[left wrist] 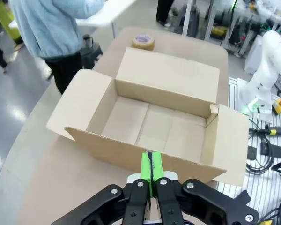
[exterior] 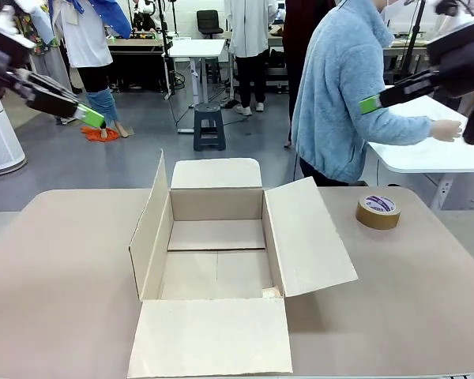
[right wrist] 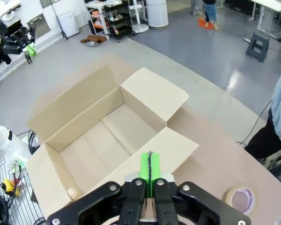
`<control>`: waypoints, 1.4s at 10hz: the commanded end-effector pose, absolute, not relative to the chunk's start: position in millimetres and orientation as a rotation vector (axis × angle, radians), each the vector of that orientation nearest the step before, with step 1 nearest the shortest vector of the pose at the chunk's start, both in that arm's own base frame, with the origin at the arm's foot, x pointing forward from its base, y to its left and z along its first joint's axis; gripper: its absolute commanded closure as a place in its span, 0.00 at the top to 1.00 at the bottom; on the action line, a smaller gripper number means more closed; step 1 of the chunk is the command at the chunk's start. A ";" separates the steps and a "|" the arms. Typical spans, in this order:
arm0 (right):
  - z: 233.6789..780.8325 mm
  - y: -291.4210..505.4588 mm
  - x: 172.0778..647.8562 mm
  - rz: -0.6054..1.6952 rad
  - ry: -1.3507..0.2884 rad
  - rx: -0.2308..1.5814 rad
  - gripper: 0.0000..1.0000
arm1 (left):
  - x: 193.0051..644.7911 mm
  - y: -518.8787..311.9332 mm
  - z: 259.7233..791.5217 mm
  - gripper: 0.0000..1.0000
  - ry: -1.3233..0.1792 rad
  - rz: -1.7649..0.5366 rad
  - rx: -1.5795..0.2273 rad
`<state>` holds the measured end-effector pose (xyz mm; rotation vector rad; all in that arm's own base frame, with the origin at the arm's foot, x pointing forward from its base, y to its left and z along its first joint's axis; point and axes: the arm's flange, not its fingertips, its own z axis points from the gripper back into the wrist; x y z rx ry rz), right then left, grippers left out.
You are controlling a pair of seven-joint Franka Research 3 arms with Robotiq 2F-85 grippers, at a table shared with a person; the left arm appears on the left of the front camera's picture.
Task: Wrap the clocks to prevent damage.
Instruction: Open the side flaps of the Package Box.
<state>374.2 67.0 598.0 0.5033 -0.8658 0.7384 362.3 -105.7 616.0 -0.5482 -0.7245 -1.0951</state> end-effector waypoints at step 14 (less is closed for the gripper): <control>554.8 220.9 389.6 0.641 -0.400 0.055 0.01 | 380.9 -324.9 573.8 0.00 -0.248 -0.741 -0.009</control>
